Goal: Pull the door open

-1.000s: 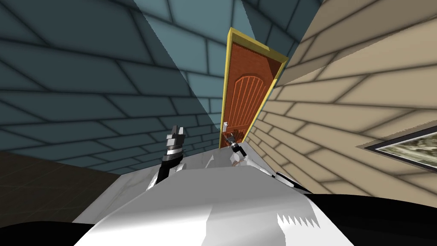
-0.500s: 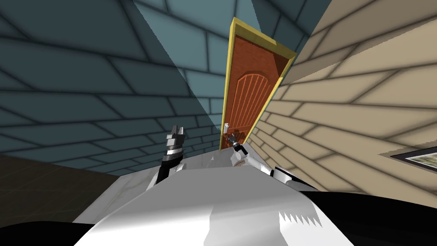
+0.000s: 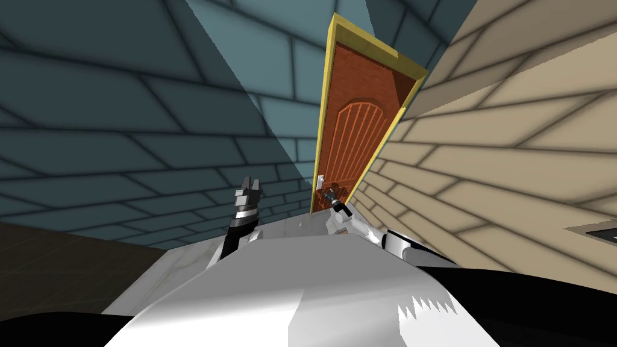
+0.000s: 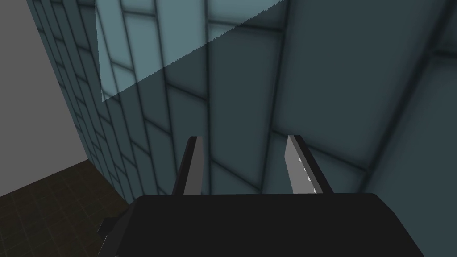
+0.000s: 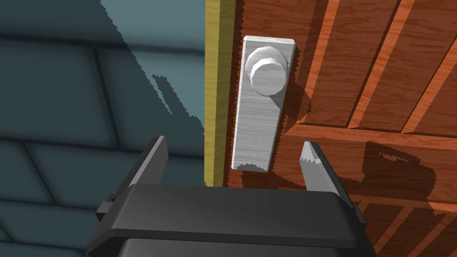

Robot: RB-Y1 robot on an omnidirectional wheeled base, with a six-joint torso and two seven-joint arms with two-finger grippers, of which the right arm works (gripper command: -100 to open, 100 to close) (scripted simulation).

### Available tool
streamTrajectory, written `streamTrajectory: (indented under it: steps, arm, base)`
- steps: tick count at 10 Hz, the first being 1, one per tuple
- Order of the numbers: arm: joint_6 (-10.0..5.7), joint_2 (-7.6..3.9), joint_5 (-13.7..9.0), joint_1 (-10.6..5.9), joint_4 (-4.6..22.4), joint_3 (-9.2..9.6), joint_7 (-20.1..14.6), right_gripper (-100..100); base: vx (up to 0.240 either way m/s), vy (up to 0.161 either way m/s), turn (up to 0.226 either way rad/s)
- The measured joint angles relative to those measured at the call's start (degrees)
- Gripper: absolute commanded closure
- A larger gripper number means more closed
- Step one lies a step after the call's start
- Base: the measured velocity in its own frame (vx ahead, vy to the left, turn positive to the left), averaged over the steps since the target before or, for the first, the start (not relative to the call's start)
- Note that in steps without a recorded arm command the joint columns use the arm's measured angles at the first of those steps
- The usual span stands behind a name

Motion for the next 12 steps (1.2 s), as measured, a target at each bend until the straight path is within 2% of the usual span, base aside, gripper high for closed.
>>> streamTrajectory:
  steps: [1, 3, 4, 12]
  arm:
    - [-0.48, -0.27, -0.7, -1.5, 2.4, 1.15, -2.0, -100]
    - [-0.43, -1.71, -2.7, -2.15, 3.0, 1.96, -3.8, -100]
    - [-0.34, -1.8, -2.8, -2.18, 3.0, 1.98, -3.9, -100]
    - [-0.9, -1.97, -2.6, -2.13, 6.9, -0.4, -5.8, -100]
  base:
    - [0.076, -0.013, 0.021]
    - [0.058, -0.01, 0.014]
    - [0.119, 0.025, 0.105]
    - [0.179, 0.021, 0.086]
